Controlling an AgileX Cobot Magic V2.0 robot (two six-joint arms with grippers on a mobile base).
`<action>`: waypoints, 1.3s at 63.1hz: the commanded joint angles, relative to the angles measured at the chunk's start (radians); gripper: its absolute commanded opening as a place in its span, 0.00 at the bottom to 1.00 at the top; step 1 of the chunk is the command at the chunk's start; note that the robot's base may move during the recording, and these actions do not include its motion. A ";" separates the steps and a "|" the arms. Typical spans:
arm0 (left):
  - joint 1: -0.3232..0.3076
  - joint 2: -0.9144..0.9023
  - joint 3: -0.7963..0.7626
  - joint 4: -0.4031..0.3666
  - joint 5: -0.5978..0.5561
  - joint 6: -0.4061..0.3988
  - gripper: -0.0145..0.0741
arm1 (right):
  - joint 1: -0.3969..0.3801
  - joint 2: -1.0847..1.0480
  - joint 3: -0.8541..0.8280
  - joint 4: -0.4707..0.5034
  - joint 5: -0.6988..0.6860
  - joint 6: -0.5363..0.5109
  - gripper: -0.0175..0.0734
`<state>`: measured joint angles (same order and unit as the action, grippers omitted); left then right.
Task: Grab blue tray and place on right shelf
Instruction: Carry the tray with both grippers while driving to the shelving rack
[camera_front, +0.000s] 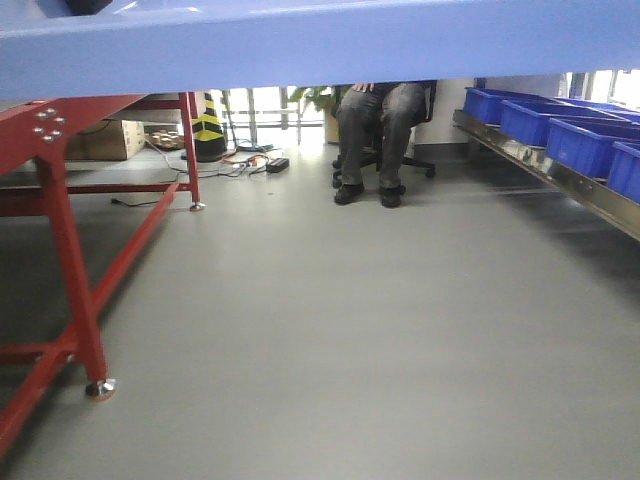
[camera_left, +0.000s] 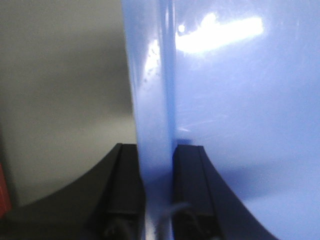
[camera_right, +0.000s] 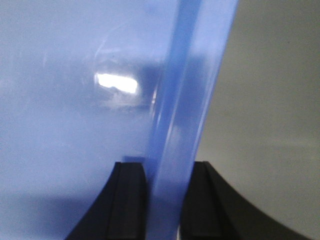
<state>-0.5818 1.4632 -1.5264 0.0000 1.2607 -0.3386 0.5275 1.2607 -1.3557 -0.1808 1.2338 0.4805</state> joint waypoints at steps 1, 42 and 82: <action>-0.018 -0.029 -0.027 -0.078 0.076 0.034 0.11 | 0.012 -0.028 -0.030 0.021 -0.100 -0.037 0.25; -0.018 -0.029 -0.027 -0.098 0.076 0.034 0.11 | 0.012 -0.028 -0.030 0.021 -0.100 -0.037 0.25; -0.018 -0.029 -0.027 -0.098 0.076 0.034 0.11 | 0.012 -0.028 -0.030 0.021 -0.100 -0.037 0.25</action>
<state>-0.5818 1.4638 -1.5264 -0.0204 1.2673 -0.3386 0.5275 1.2607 -1.3557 -0.1928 1.2429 0.4788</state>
